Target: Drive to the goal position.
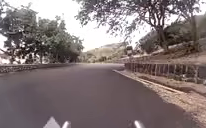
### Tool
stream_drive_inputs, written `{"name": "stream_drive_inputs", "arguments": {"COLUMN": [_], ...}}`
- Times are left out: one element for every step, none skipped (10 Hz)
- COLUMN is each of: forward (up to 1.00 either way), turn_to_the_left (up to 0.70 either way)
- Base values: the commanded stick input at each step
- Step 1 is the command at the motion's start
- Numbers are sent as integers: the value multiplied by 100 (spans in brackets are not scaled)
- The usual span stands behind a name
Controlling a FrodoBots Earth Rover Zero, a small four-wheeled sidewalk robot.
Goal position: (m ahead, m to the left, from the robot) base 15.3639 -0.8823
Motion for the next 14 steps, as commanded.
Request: {"name": "stream_drive_inputs", "arguments": {"forward": [70, 70, 70, 70, 70, 70, 70, 70, 70, 70, 70, 70, 70, 70], "turn_to_the_left": [0, 0, 0, 0, 0, 0, 0, 0, 0, 0, 0, 0, 0, 0]}}
